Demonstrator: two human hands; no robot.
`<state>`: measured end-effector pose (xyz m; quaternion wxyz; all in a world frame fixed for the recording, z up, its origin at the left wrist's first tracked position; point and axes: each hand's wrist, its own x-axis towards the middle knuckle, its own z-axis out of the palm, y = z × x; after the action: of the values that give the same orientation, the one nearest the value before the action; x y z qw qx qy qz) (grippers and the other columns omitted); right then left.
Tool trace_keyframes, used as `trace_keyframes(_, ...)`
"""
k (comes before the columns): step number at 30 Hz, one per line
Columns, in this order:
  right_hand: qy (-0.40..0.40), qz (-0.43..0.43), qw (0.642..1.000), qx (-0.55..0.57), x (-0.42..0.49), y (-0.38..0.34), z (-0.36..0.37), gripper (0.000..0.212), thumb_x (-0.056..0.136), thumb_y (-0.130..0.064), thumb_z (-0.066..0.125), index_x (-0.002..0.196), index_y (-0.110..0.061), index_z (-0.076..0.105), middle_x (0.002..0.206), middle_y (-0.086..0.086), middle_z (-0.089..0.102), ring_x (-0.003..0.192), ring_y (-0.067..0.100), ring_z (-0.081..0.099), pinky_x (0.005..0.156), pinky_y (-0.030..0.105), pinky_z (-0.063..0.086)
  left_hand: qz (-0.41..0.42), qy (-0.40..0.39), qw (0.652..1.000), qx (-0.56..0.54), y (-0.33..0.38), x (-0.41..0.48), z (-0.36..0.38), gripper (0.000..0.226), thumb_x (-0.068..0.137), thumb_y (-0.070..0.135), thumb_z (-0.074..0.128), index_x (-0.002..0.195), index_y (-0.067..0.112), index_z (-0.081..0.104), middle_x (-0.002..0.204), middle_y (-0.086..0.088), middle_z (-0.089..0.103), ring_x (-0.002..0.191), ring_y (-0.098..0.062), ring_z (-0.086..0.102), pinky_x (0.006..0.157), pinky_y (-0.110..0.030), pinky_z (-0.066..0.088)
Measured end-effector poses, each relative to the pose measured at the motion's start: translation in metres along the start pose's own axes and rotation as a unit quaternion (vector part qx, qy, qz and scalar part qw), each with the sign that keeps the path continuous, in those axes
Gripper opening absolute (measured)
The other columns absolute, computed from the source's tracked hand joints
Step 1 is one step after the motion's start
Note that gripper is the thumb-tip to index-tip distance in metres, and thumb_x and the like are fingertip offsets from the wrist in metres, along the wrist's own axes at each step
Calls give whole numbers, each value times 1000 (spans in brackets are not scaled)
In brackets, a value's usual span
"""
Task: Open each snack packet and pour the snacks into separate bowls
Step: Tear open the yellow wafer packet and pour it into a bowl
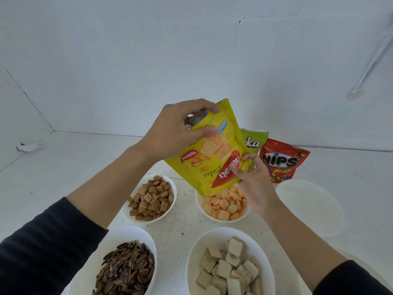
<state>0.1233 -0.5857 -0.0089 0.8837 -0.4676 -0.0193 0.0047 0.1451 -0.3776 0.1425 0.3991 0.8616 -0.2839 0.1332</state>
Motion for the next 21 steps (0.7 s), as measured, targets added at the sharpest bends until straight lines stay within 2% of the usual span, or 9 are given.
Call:
trace_keyframes(2, 0, -12, 1000, 12, 2, -6, 6, 40, 65, -16, 85, 89, -16, 53, 121, 10, 69, 113, 28, 67, 79, 39, 59, 11, -43, 999, 9, 6, 3, -10, 46, 87, 37, 78, 130, 32, 63, 120, 14, 67, 105, 3, 64, 79, -12, 52)
trace_keyframes(4, -3, -21, 1000, 20, 5, -10, 9, 32, 72, -9, 78, 89, -16, 51, 116, 7, 71, 110, 26, 68, 81, 40, 59, 26, -110, 993, 21, 9, 5, -21, 63, 88, 38, 76, 145, 36, 49, 136, 15, 57, 117, 2, 60, 86, -13, 54)
trace_keyframes(6, -10, -22, 999, 26, 6, -12, 10, 27, 77, -4, 72, 89, -15, 50, 116, 7, 71, 111, 27, 67, 85, 43, 58, 38, -160, 986, 35, 9, 6, -28, 72, 91, 36, 73, 153, 38, 37, 145, 15, 47, 126, -2, 54, 90, -17, 55)
trace_keyframes(8, -11, -20, 999, 25, 6, -11, 9, 26, 78, -4, 71, 90, -15, 50, 116, 7, 71, 111, 27, 67, 85, 42, 59, 42, -176, 982, 44, 7, 6, -30, 72, 93, 35, 70, 155, 38, 32, 147, 15, 43, 129, -3, 52, 92, -18, 54)
trace_keyframes(12, -1, -11, 1000, 28, 2, -4, 7, 23, 83, -2, 68, 91, -15, 50, 118, 8, 70, 110, 25, 68, 79, 40, 59, 42, -146, 986, 63, 3, 1, -24, 71, 91, 43, 70, 153, 40, 35, 141, 12, 45, 127, 2, 47, 92, -9, 47)
trace_keyframes(15, 3, -4, 999, 37, 0, -4, 9, 21, 85, -1, 66, 90, -15, 51, 119, 8, 70, 109, 24, 69, 80, 41, 60, 9, -112, 993, 35, 4, -2, -21, 66, 87, 49, 70, 147, 47, 41, 134, 12, 53, 120, 1, 54, 90, -16, 52)
trace_keyframes(17, 3, -6, 999, 43, 0, -8, 12, 21, 84, -2, 66, 90, -15, 52, 120, 9, 70, 109, 25, 68, 84, 43, 60, -1, -115, 993, -16, 10, -2, -23, 62, 90, 42, 71, 146, 43, 44, 134, 16, 59, 116, 1, 61, 85, -22, 59)
trace_keyframes(21, -12, -21, 999, 44, 3, -25, 21, 22, 80, -6, 70, 89, -17, 53, 121, 10, 68, 109, 25, 68, 85, 44, 58, 18, -70, 996, -46, 18, 1, -33, 53, 95, 29, 70, 143, 34, 50, 124, 23, 64, 108, 2, 67, 78, -20, 60)
